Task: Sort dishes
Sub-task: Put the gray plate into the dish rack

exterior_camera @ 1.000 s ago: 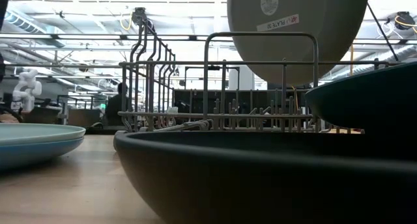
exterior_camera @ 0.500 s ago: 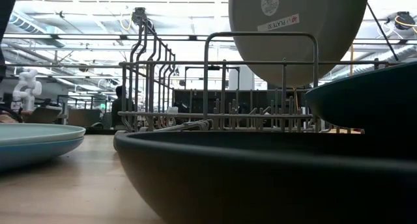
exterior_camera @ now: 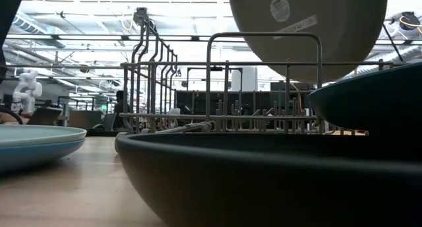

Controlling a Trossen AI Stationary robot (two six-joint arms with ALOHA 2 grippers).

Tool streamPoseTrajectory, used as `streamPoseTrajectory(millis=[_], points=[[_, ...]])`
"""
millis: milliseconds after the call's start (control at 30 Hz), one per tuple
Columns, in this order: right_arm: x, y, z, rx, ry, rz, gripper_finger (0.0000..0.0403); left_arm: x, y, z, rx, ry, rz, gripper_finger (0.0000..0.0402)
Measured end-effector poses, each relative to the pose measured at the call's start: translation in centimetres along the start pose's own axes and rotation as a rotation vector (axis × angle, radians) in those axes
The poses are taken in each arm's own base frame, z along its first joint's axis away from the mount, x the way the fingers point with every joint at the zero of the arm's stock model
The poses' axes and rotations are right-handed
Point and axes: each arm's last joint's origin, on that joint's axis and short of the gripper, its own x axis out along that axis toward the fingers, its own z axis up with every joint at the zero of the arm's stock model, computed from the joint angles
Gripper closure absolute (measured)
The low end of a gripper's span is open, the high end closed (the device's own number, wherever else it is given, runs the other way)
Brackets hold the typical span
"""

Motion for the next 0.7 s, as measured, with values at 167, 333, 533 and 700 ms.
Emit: streamPoseTrajectory(millis=[167,333,533,700], points=[[-0.2,0.4,0.3,0.035,-0.002,0.014,0.0307,-0.2,-0.4,0.0,0.068,0.033,-0.032,0.0386],[-1.0,1.1,0.8,0.034,-0.012,0.054,0.0218,-1.9,-0.2,1.3,0.120,0.072,-0.054,0.0389],[-2.4,1.5,1.5,0.032,-0.017,0.122,0.0159,-5.0,-0.3,3.4,0.174,0.091,-0.099,0.0392],[-4.2,0.9,2.5,0.100,0.016,0.235,0.0159,-7.8,-1.1,4.4,0.189,0.145,-0.168,0.0396]])
